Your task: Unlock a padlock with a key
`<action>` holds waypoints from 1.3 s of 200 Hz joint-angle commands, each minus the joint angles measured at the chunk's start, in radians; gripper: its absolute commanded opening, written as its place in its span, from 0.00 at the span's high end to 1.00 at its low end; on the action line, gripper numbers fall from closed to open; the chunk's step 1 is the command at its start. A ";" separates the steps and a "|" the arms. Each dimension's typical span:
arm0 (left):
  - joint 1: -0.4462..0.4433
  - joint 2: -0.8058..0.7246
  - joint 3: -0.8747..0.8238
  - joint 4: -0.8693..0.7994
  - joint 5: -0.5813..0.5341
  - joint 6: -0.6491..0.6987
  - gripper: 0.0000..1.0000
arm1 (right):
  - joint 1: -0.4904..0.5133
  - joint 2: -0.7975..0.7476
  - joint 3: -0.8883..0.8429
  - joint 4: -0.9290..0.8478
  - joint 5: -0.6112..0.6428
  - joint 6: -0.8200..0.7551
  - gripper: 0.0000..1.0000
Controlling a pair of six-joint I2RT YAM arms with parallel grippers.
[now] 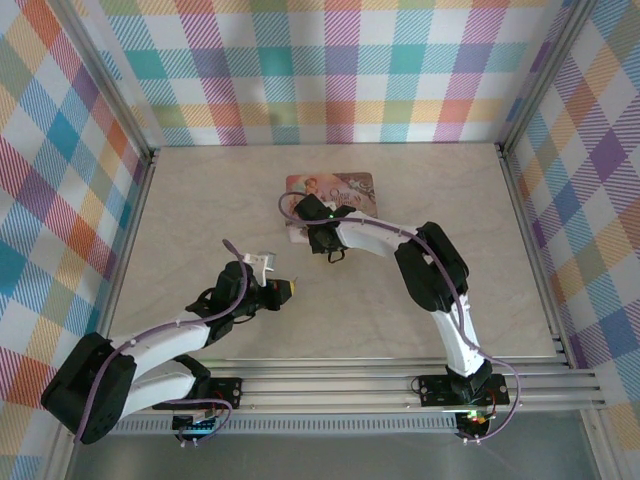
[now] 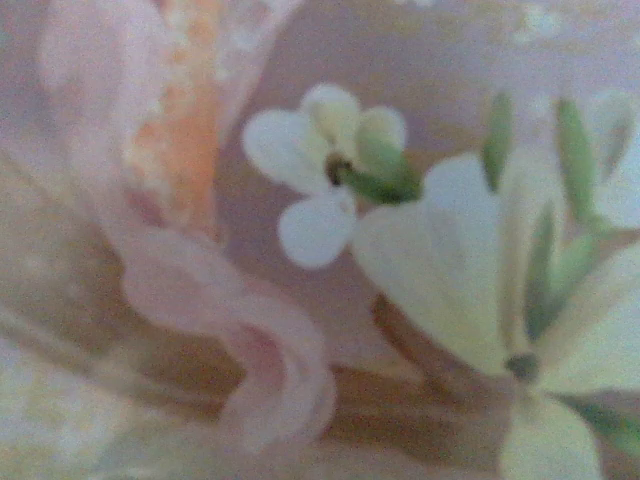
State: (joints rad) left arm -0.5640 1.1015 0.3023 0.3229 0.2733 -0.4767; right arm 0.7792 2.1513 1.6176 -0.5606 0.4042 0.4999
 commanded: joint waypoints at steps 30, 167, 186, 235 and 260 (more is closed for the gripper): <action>0.016 -0.045 -0.025 -0.041 -0.017 0.039 1.00 | -0.004 0.031 0.050 0.041 0.029 -0.054 0.63; 0.019 -0.120 -0.061 -0.078 -0.020 0.038 1.00 | -0.028 -0.144 -0.211 0.119 -0.051 -0.246 0.91; 0.019 -0.143 -0.061 -0.095 -0.027 0.032 1.00 | -0.028 -0.200 -0.248 0.103 -0.054 -0.186 0.80; 0.019 -0.157 -0.052 -0.118 -0.046 -0.007 1.00 | -0.021 -0.186 -0.150 0.067 0.004 -0.011 0.36; 0.022 -0.149 -0.014 -0.163 -0.055 -0.021 1.00 | -0.012 -0.101 -0.025 0.036 0.024 0.038 0.34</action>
State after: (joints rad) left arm -0.5575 0.9577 0.2531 0.2184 0.2405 -0.4717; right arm 0.7563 1.9820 1.4780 -0.4992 0.3946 0.4526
